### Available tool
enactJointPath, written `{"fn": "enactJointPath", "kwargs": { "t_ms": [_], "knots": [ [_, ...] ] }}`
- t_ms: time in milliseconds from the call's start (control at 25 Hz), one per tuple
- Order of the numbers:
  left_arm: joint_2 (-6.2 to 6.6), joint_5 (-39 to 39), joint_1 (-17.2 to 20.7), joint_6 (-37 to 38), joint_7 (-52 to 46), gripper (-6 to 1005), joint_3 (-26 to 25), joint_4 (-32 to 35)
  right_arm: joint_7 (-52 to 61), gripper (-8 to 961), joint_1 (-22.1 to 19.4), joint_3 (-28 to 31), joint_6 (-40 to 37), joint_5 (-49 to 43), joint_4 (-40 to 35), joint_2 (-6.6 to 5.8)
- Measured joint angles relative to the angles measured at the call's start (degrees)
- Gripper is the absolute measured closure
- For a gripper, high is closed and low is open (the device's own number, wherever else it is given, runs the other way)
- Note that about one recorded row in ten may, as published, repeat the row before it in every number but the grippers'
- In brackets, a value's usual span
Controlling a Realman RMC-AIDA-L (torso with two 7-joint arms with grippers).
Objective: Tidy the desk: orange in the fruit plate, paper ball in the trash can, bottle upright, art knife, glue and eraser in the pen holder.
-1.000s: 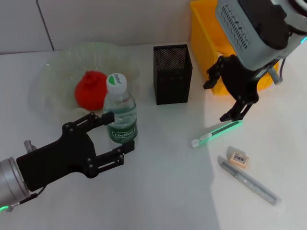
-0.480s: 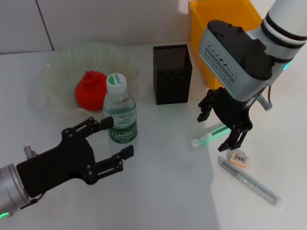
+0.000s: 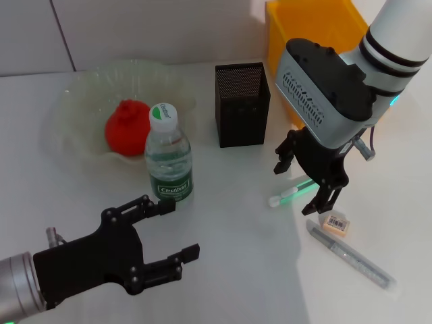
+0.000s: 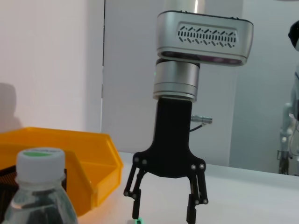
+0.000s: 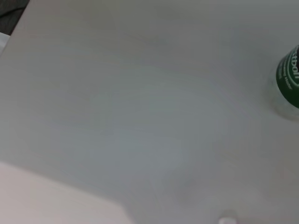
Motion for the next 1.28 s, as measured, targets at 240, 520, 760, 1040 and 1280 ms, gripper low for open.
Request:
{"fn": "enactJointPath", "kwargs": {
  "t_ms": [240,520,760,1040,1280],
  "knots": [
    [0.0,2.22,-0.3,1.2,-0.65,213,-0.52,-1.05,-0.17,115,0.16,-0.78,0.81,0.07,1.01,0.18],
    [-0.11,2.22,-0.31,1.2,-0.68,213,-0.1,-1.66,-0.21,115,0.17,-2.01,4.27,0.06,2.84,0.31],
    [-0.16,2.2,-0.82,1.21,-0.7,213,0.0,-2.81,-0.21,115,0.18,-3.57,7.53,0.16,5.58,0.43],
    [-0.19,2.2,-1.13,1.25,-0.7,213,0.03,-3.05,-0.21,116,0.64,-3.87,10.34,-0.01,7.6,0.43],
    [-0.25,2.14,-1.97,1.27,-0.7,213,0.04,-4.05,-0.21,115,0.72,-3.85,12.5,-0.08,8.8,0.43]
  ]
}}
